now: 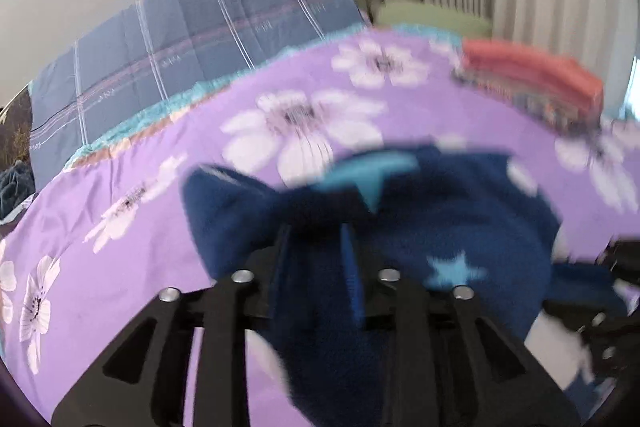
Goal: Fold small clothes
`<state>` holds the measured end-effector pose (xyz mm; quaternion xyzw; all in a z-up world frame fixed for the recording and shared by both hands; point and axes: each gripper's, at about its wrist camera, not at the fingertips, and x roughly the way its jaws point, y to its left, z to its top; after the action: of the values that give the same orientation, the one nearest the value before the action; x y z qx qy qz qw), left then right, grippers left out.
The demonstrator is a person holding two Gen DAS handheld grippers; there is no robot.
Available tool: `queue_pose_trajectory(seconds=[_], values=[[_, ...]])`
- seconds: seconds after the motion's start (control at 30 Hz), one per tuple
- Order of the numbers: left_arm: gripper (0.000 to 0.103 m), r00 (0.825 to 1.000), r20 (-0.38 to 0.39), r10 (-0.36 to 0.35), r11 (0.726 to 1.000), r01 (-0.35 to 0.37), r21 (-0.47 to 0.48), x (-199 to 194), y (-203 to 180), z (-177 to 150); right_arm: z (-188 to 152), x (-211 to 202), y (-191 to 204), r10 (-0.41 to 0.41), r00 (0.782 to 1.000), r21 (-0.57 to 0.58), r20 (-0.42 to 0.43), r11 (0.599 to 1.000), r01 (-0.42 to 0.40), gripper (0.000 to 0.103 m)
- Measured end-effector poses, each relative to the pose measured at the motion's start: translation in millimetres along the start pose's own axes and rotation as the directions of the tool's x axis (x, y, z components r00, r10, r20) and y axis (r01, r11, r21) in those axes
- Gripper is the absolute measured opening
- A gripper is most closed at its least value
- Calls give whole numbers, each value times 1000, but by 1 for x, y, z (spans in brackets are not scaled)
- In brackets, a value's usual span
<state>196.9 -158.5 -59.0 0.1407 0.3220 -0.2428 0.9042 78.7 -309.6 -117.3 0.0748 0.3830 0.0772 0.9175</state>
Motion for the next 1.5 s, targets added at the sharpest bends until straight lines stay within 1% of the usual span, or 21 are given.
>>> queue_pose_trajectory(seconds=[0.1,0.17,0.23,0.27,0.33,0.43,0.53,0.67,0.73,0.8,0.87,0.93,1.03,1.07,1.13,1.23,1.3,1.37,1.4,1.43,1.5], values=[[29,999,14,-44,992,45,-117,4,28,10,-1,0,4,-16,1000,-3,7,1000,16,34],[29,996,-45,-75,982,66,-179,28,42,9,-2,0,6,-26,1000,-9,15,1000,26,34],[32,991,-132,-27,996,15,-90,65,38,-7,-2,1,6,-25,999,-10,23,1000,25,34],[33,993,-119,-15,997,6,-75,71,35,-12,-1,1,6,-25,999,-6,26,1000,26,34],[32,993,-118,-12,992,-3,-123,71,37,-9,0,3,5,-31,999,12,26,999,30,34],[32,993,-113,39,998,-45,-49,64,27,-7,-2,2,4,-27,999,2,30,1000,27,34],[33,995,-91,44,998,-48,-42,40,25,0,-3,1,4,-27,999,-7,31,1000,27,34],[34,995,10,-96,993,96,-62,-9,18,8,-3,1,3,-23,999,-3,33,1000,23,34],[40,988,29,-154,988,155,-25,-25,6,4,-4,1,3,-22,999,-3,35,1000,22,34],[51,977,-2,-214,977,214,-5,-24,-7,-9,-5,0,2,-19,999,-2,41,1000,19,34],[52,975,-75,-211,978,211,-11,-2,-18,-30,-6,0,2,-17,999,1,43,1000,17,34],[53,983,-24,-183,983,182,-14,6,-23,-46,-5,1,4,-23,999,-2,34,1000,24,34],[52,976,-25,-214,973,211,-95,4,-14,-44,11,-13,6,-28,1000,17,-4,999,28,34],[52,978,-22,-209,975,206,-89,3,-15,-45,20,-21,6,-24,1000,37,2,999,24,34],[52,978,-16,-207,975,205,-82,3,-17,-47,46,-46,11,-26,995,29,98,999,23,34],[52,978,-19,-208,975,205,-83,4,-16,-46,81,-47,22,-46,987,-29,151,998,51,34],[52,978,-14,-207,975,205,-85,4,-15,-46,101,-19,18,-7,995,-16,101,1000,8,34],[52,978,-7,-210,974,209,-89,4,-13,-47,108,24,5,-21,1000,20,2,1000,21,34],[52,977,-2,-212,973,211,-91,4,-12,-48,103,63,-6,-76,992,23,-100,997,79,34],[52,976,0,-217,972,216,-88,5,-13,-47,93,93,-16,-80,982,32,-169,996,87,34],[52,983,3,-186,981,186,-62,7,-21,-46,91,106,-36,6,984,127,-176,992,17,34]])
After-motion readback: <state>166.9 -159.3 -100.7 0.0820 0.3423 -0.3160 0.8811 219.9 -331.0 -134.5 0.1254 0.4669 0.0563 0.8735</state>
